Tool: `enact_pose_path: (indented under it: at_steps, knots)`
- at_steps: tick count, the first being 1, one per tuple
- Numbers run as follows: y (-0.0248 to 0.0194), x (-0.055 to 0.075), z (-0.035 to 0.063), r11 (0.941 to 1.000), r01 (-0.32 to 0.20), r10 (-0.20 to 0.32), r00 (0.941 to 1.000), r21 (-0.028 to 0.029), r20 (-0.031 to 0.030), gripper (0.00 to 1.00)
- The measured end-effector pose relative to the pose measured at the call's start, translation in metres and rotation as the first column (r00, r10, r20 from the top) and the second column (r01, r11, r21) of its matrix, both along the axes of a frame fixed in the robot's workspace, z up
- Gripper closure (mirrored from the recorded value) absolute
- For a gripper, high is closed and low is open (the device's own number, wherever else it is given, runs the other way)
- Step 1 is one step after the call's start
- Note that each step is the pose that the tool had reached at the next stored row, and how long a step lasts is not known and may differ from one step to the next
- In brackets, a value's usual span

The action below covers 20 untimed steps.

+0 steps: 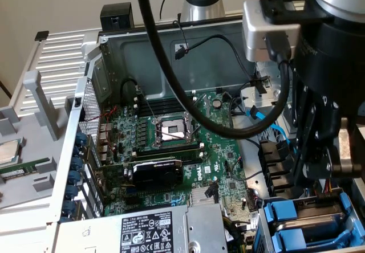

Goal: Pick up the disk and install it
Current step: 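Insert the second disk wire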

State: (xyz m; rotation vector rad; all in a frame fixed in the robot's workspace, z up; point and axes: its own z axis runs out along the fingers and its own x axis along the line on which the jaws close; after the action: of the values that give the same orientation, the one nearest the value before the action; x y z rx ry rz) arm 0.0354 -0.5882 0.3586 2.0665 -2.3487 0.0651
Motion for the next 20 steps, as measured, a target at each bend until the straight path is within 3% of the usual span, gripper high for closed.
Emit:
enact_pose_path:
  at_steps: [10,20]
  knots:
    - [-0.0017,-0.0006,-0.0025,0.9964,-0.084,0.084,0.9964,0.0001,0.0007,0.84]
    - [-0.0023,0.0011,-0.0025,0.9961,-0.088,0.088,0.9961,0.0012,0.0009,0.84]
